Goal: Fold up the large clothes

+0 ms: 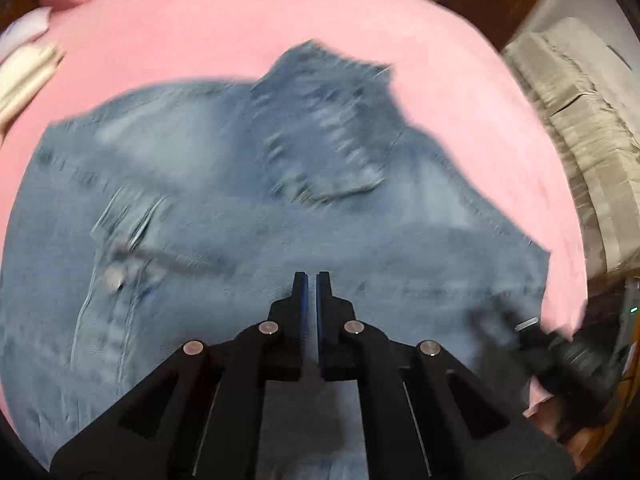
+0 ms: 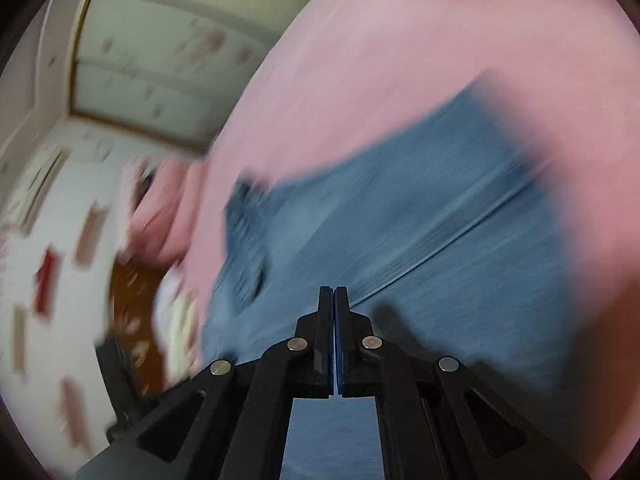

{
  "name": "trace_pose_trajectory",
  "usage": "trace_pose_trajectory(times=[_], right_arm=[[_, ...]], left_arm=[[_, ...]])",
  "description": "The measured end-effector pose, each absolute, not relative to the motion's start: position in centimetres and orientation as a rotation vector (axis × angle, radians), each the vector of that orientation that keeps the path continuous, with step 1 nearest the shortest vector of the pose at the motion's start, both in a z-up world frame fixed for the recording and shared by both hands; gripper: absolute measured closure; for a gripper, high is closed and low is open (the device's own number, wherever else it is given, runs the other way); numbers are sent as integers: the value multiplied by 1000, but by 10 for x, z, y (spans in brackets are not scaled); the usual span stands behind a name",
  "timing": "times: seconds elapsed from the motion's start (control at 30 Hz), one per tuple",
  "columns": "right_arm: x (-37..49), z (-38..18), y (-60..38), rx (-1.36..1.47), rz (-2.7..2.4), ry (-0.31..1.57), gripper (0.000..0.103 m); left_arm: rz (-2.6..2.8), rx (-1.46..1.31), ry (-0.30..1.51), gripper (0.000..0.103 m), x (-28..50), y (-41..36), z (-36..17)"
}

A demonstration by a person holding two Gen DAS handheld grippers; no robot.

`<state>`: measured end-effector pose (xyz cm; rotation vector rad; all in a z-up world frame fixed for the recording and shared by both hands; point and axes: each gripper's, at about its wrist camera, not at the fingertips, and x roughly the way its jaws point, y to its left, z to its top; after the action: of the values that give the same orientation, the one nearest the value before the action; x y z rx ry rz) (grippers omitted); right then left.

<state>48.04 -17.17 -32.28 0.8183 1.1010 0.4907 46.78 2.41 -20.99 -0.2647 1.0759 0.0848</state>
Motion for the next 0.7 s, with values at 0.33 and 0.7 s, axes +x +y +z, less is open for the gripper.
trace_pose_trajectory(times=[0.33,0.7], right_arm=[[552,-338,-202,681,206,1037,103],[521,-298,-215,381,-32,952,103]], left_arm=[[311,-100,1156,102,517,79,-240],[338,108,1099,102,497,60,-233]])
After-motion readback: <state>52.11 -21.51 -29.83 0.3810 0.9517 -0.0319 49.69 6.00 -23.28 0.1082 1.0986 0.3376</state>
